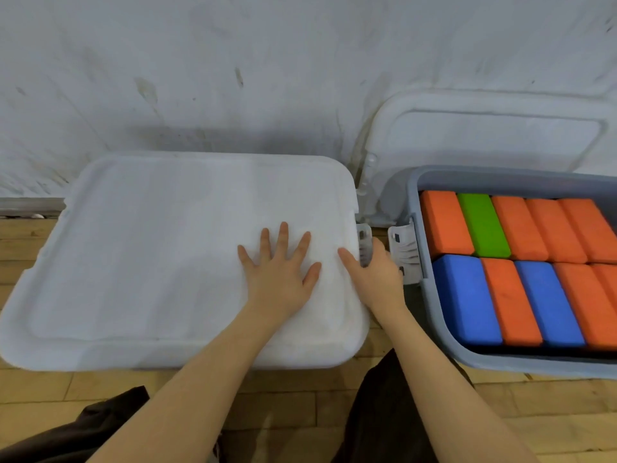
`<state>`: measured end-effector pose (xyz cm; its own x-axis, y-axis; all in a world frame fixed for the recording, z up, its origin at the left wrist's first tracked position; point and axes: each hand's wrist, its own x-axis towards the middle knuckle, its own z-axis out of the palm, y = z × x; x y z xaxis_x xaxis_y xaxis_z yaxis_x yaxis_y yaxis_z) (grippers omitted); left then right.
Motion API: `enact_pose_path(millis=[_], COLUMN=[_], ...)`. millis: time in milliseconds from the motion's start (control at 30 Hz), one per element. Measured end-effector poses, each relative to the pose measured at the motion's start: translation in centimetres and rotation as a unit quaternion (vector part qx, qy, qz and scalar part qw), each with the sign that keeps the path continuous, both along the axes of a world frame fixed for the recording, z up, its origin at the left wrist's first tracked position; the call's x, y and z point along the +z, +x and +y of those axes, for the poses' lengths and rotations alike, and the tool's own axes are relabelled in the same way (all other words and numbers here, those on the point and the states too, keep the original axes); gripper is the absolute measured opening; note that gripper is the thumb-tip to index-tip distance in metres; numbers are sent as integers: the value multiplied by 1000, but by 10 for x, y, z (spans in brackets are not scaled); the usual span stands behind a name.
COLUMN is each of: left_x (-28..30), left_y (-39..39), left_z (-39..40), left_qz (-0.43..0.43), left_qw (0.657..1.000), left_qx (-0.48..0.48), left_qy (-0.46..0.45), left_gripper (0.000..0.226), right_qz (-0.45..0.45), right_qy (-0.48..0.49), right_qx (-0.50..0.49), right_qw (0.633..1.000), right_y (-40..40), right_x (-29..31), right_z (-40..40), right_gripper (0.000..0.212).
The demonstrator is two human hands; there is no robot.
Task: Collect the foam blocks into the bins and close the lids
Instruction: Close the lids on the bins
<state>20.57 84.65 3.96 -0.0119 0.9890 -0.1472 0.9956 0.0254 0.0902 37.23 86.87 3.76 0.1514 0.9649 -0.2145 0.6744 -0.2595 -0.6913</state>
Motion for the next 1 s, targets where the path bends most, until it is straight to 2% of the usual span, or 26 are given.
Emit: enact_pose_path(millis=[133,367,500,700,833,933,1000], left_x=[-5,-3,-1,4,18,35,46], left_y=[-2,-1,-1,-1,-14,-39,-65], left_z=[-1,-2,-1,1,6,6,2], left_qz=[-21,-18,-24,-33,-111,-136,-123], left_qw=[1000,999,1000,999,993,990,987], left_qx=[9,17,18,14,10,14,38], left_qy=[12,23,10,-14,-49,38,100], left_gripper=[71,67,57,56,52,47,46], right_qz=[-115,-86,-135,-203,-244,-221,-187], right_qy=[131,106,119,125,111,159,169], right_qx=[34,67,82,124,116,112,136], right_qw=[984,988,980,963,956,956,958], right_y=[-7,-5,-9,-9,-12,-35,-65], right_x=[5,6,10,14,24,35,42], right_z=[-11,-14,-12,-9,-9,-11,-8], right_gripper=[63,59,52,48,50,48,43])
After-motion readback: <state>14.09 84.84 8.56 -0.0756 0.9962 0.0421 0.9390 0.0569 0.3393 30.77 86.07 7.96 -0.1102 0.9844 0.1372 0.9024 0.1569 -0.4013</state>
